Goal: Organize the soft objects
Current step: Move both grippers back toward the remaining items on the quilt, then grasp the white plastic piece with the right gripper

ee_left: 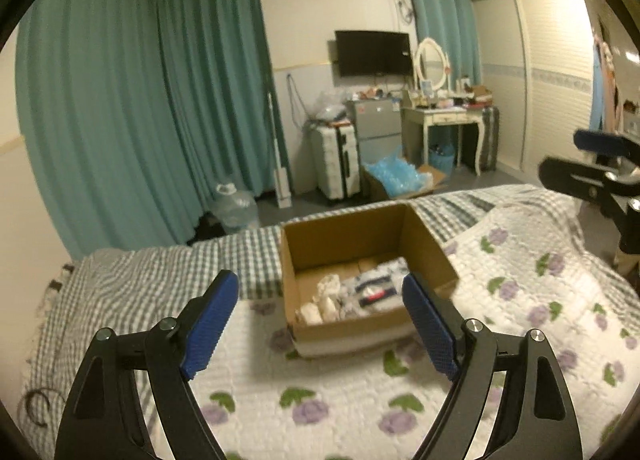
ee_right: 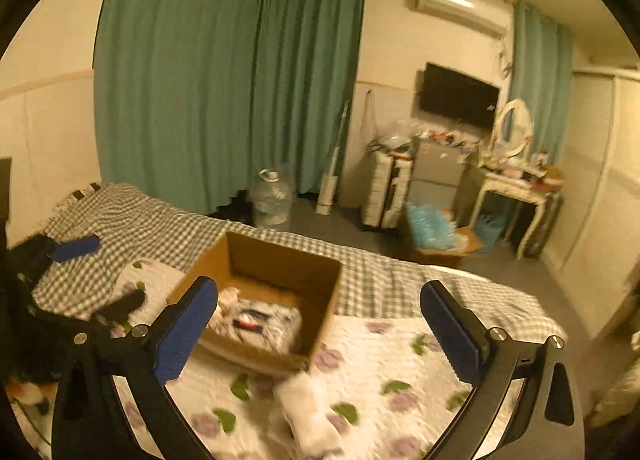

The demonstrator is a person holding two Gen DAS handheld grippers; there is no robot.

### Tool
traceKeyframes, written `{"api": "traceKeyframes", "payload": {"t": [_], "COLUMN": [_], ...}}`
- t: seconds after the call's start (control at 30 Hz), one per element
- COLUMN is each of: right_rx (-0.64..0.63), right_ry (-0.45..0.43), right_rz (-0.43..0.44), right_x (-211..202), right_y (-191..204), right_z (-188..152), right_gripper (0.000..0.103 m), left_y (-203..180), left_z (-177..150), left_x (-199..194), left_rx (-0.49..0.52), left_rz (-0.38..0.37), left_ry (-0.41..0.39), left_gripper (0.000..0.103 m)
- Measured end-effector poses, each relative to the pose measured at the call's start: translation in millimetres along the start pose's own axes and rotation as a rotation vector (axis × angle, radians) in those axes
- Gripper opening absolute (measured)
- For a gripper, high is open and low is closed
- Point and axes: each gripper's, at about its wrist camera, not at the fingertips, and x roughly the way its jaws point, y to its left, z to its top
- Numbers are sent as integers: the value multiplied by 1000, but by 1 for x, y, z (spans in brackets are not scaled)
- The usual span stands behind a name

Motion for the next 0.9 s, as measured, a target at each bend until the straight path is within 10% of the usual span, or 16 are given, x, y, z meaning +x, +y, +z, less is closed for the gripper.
{"api": "traceKeyframes", "payload": {"t": [0.23, 0.63, 0.9], "right_rx": [14, 289, 277], "right_ry": [90, 387, 483], "right_rz": [66, 126, 88], "right_x": [-26, 62, 107], "right_y": [14, 43, 54], "right_z": [-65, -219, -234], "right_gripper": [102, 102, 97], "left_y": [4, 2, 4], "left_z": [-50, -155, -163], "left_x": [-17, 49, 63], "left_rx": [-50, -53, -45], "left_rz": [-20, 36, 2], "left_ry": [26, 201, 241], "left_gripper": [85, 85, 85]}}
